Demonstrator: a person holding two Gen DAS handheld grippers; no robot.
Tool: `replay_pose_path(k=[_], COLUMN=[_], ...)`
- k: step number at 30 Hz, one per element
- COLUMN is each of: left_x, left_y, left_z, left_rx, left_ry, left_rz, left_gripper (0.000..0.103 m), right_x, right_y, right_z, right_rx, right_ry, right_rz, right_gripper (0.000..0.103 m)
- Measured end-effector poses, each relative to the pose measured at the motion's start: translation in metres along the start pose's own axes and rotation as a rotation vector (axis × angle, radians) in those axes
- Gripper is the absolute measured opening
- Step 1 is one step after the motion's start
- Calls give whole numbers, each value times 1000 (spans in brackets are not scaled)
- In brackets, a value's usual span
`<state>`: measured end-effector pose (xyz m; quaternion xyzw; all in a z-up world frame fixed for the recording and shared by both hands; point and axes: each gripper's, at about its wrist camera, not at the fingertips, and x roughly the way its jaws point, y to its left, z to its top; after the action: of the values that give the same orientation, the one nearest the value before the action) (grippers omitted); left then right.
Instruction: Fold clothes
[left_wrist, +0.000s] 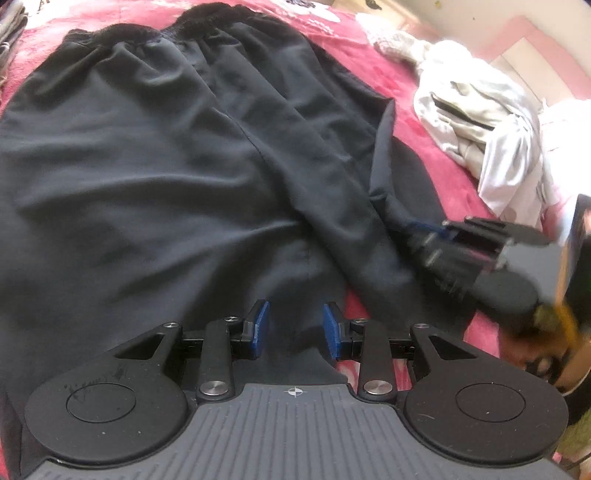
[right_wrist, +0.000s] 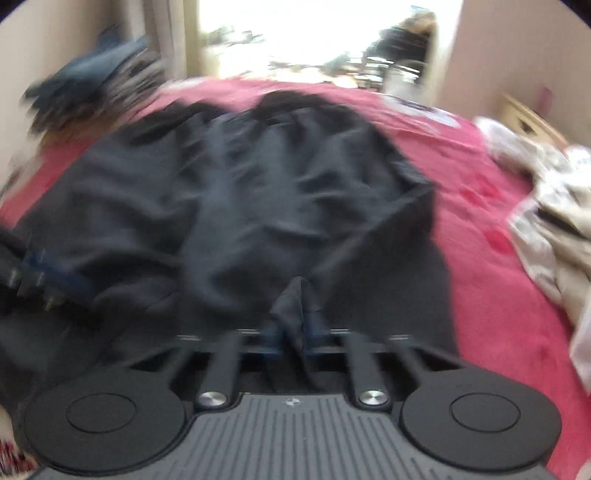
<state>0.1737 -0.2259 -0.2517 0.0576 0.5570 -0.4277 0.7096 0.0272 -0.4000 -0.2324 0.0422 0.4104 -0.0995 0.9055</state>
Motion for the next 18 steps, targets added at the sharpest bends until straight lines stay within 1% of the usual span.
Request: replay_pose_path(k=[2,4,7,10,11,12,13,14,15,16,17,18], left_x=[4,11,28,45,50,55,59,61,62,63,64,64], left_y=[-6,-14,-30,-49,-55,-61,-64,-67,-70,-71,-72,-73], left_z=[1,2,1,-2,-3,-4,-5,-6,-6,-6,-6,-6], left_rx=[22,41,60,98,110,123,121,115,109,98,87,76], left_ry=[5,22,76,132,149,165,176,186,191,189,187,185], left_rz=[-24,-63,-128,-162,-172,-181,-188,-195,-201,-202,-201,-200], left_gripper=[32,33,36,36,36,36,36,36,37,37,37,38], right_x=[-22,-47,-67,-60,-52,-44,-36,-31,-27,-28,-34,-41], right_y=[-32,-73,-145,-203,-218,-229,-238,-243,-245,-247,-247,-246], right_z=[4,7,-4,-36,-50,-61,-71,-79,-84,-89,-93,-97], right_rx=[141,309,583,821,902,971,1028,1064,1091,1114,1129,1141], right_ry=[-66,-137,-194,-177,-162,-147,-130,-115,-104,-106,-127,-150], right_rz=[-25,-50,-82,-91,-75,-61,-51,-51,-55,-62,-75,-96], right_gripper=[3,3,3,4,4,5,8,8,11,18,22,37])
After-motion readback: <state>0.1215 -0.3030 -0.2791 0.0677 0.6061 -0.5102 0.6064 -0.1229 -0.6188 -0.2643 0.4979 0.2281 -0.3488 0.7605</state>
